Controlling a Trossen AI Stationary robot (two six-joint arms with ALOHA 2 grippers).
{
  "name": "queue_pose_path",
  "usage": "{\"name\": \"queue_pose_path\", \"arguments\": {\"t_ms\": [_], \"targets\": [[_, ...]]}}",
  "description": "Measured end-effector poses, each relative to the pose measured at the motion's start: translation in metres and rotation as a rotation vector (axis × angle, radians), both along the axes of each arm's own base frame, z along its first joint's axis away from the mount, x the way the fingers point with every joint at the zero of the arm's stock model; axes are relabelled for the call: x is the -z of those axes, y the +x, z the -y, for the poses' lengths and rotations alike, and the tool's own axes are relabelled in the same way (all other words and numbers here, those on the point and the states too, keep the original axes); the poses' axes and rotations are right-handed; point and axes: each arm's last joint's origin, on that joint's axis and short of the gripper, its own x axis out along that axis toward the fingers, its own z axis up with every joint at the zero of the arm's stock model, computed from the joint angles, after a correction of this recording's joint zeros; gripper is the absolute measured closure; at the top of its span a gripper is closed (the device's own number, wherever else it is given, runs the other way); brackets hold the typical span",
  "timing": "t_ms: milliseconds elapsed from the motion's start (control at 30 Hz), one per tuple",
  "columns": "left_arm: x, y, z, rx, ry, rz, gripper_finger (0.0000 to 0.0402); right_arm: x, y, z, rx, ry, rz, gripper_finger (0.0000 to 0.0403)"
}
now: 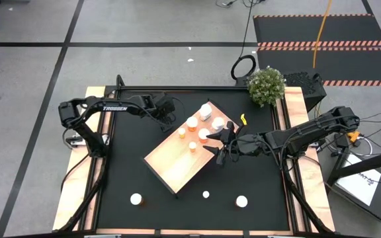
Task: Pick and place medicine bottles onto shelf by color
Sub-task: Put the small orange pill bottle on the shelf
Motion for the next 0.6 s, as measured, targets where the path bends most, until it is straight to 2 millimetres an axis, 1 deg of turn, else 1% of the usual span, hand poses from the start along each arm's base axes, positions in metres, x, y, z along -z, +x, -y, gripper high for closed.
{"name": "queue_pose_path", "arguments": {"t_ms": [267,600], "targets": [[0.0006,-0.0010,0.0005,0.001,-0.006,-0.012,0.0245,0.0000,0.0000,0.0000,-0.001,-0.001,0.000,0.0195],[0.0013,-0.0025,0.0013,0.010,-0.011,-0.032,0.0278,0.0001,0.0000,-0.0001,-0.006,-0.003,-0.002,0.0195]]}}
